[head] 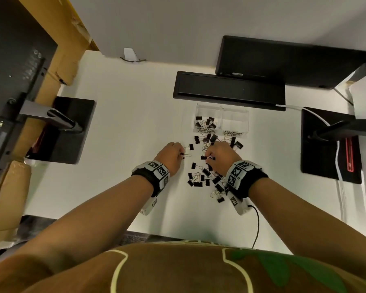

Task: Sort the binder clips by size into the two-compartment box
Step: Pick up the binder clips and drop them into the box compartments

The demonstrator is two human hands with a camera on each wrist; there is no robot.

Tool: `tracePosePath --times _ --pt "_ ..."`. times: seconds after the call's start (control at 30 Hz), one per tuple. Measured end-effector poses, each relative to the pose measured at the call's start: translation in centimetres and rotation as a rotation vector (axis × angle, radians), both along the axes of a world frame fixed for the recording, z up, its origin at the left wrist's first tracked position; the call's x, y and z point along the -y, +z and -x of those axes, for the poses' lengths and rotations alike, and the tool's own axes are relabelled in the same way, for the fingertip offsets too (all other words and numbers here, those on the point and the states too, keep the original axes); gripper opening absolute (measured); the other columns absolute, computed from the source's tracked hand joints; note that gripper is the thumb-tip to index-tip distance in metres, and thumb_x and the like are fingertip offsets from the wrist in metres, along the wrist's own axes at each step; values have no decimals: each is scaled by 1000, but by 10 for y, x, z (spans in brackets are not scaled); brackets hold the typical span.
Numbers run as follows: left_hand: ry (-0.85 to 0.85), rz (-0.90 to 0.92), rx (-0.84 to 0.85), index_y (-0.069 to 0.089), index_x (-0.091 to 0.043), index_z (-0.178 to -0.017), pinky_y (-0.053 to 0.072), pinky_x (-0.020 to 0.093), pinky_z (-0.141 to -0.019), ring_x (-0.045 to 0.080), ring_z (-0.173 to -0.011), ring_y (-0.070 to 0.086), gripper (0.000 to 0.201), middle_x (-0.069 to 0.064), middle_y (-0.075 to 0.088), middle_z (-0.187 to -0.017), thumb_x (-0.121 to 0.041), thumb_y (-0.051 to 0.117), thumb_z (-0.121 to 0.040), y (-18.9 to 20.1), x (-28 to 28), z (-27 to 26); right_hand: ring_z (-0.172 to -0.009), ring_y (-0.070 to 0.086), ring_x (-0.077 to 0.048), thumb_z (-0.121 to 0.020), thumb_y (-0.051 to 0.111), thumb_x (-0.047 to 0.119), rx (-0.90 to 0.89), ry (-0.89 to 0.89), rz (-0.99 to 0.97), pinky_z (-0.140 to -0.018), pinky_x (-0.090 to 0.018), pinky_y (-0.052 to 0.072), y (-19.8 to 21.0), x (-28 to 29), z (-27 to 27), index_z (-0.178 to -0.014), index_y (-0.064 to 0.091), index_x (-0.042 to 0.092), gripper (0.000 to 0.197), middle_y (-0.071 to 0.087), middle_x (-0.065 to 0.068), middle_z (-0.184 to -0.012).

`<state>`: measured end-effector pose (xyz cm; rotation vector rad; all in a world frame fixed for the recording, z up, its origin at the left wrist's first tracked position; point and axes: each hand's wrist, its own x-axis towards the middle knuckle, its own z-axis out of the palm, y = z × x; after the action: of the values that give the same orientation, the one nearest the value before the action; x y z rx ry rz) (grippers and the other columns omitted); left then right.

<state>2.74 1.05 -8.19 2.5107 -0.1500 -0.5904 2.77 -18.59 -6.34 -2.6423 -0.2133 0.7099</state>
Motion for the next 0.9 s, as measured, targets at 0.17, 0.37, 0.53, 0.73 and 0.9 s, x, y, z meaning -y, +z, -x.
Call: tracePosePath --times 0.17,0.37,0.53,0.73,0.9 --pt "-34 -39 19 51 -13 -118 49 33 -84 24 -99 55 27 9 48 -120 -14 54 -91 -2 2 7 -123 38 -22 -89 58 26 25 -12 20 -100 -36 40 1 -2 3 -120 55 14 33 49 -6 -122" --pt "-105 -110 53 53 -10 -119 49 37 -84 26 -107 49 27 12 45 -120 -18 52 -92 -1 11 6 -126 36 -25 -91 54 14 62 104 101 -99 -33 43 -4 -17 6 -121 53 3 33 43 -10 -128" --pt "-170 -95 109 56 -4 -104 45 37 -80 29 -104 49 16 14 52 -111 -6 46 -91 -2 14 10 -120 40 -26 -91 49 10 80 102 23 -94 -35 44 -11 -17 6 -109 58 -2 23 49 -14 -120" --pt "-212 -12 102 51 -10 -114 46 36 -89 24 -109 48 25 8 52 -118 -18 51 -90 -2 17 18 -77 57 -21 -91 51 16 96 -206 -195 -70 -32 50 8 -5 -1 -89 61 -1 19 63 -15 -88" --pt "-347 -75 94 51 -9 -122 48 36 -86 27 -109 48 33 11 49 -118 -18 53 -90 -6 21 20 -76 55 -6 -93 50 25 147 -457 -333 -62 -13 46 33 7 -27 -97 58 15 14 58 6 -89"
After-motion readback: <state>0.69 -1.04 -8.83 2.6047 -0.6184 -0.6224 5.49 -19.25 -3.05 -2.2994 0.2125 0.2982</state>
